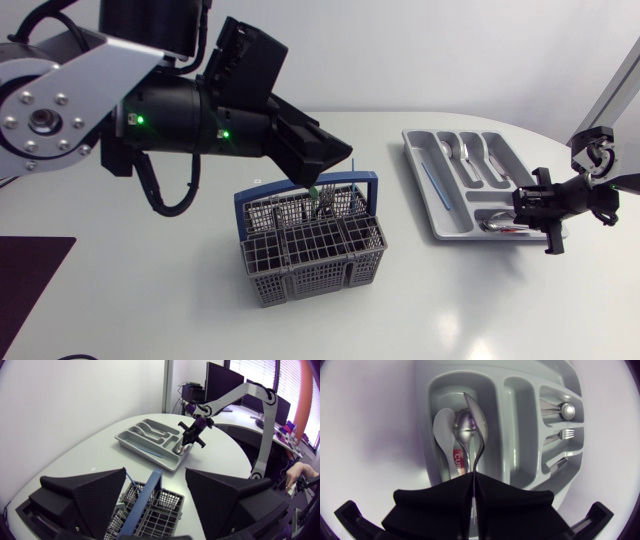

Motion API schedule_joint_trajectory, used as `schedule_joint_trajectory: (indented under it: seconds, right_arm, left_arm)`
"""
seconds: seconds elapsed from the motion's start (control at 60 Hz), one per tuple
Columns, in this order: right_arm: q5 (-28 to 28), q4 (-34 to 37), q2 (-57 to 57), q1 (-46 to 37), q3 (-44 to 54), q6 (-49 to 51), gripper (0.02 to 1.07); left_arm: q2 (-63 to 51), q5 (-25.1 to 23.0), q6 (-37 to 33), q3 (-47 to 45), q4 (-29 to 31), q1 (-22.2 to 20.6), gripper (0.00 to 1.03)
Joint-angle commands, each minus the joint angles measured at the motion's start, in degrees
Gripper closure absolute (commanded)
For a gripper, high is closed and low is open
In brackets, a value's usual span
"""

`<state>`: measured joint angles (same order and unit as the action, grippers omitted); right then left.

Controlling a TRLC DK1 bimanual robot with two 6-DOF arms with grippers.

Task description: Unload the cutlery basket into the drawer organizer.

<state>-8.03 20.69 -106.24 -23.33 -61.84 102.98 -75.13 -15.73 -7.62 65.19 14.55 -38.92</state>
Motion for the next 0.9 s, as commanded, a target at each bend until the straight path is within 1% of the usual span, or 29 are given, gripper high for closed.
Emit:
schedule_joint_trajectory:
  seconds: [0.0, 0.067, 0.133, 0.217, 0.25, 0.283, 0.317, 0.367, 0.417, 0.483, 0.633, 0.767, 0.883]
  right_arm:
    - [0.4, -1.4, -0.9, 0.5, 1.2, 2.0, 0.91]
    - [0.3, -3.6, -0.4, 0.6, 2.4, 2.3, 0.86]
    - [-0.1, -5.7, 0.3, 0.5, 3.0, 2.1, 0.69]
    - [-1.4, -6.0, 1.6, 0.4, 2.8, 1.3, 0.51]
    - [-1.8, -6.1, 2.1, 0.3, 2.8, 0.6, 0.45]
    - [-2.4, -6.1, 2.9, 0.3, 2.8, 0.3, 0.41]
    - [-3.2, -6.2, 3.8, 0.2, 3.0, 0.0, 0.41]
    - [-4.9, -5.9, 5.5, 0.1, 2.9, -1.4, 0.37]
    - [-6.4, -5.7, 7.3, 0.1, 2.8, -2.6, 0.37]
    - [-7.8, -4.0, 9.6, 0.1, 3.1, -3.8, 0.34]
    - [-12.4, 0.9, 15.0, 0.6, 3.7, -8.2, 0.34]
    - [-16.1, 2.3, 20.2, 2.6, 6.0, -14.0, 0.34]
    - [-18.4, 3.9, 24.1, 5.1, 7.5, -19.7, 0.34]
  left_arm:
    - [0.6, 0.3, -1.0, -1.1, 0.1, -0.5, 0.21]
    - [0.6, 0.3, -1.0, -1.1, 0.2, -0.5, 0.21]
    - [0.6, 0.3, -1.0, -1.1, 0.1, -0.5, 0.21]
    - [0.6, 0.3, -1.0, -1.0, 0.2, -0.5, 0.21]
    - [0.6, 0.3, -1.0, -1.0, 0.1, -0.5, 0.21]
    - [0.6, 0.3, -1.0, -1.0, 0.1, -0.5, 0.21]
    - [0.6, 0.3, -1.0, -1.0, 0.1, -0.5, 0.21]
    - [0.6, 0.3, -1.0, -1.0, 0.1, -0.5, 0.21]
    - [0.6, 0.3, -1.1, -1.0, 0.1, -0.5, 0.21]
    - [0.6, 0.3, -1.1, -1.0, 0.2, -0.5, 0.21]
    - [1.0, 0.3, -1.3, -1.1, 0.6, -0.4, 0.21]
    - [1.3, 0.4, -1.7, -1.6, 0.7, 0.1, 0.21]
    - [0.8, 0.4, -3.0, -0.9, 2.3, 0.3, 0.21]
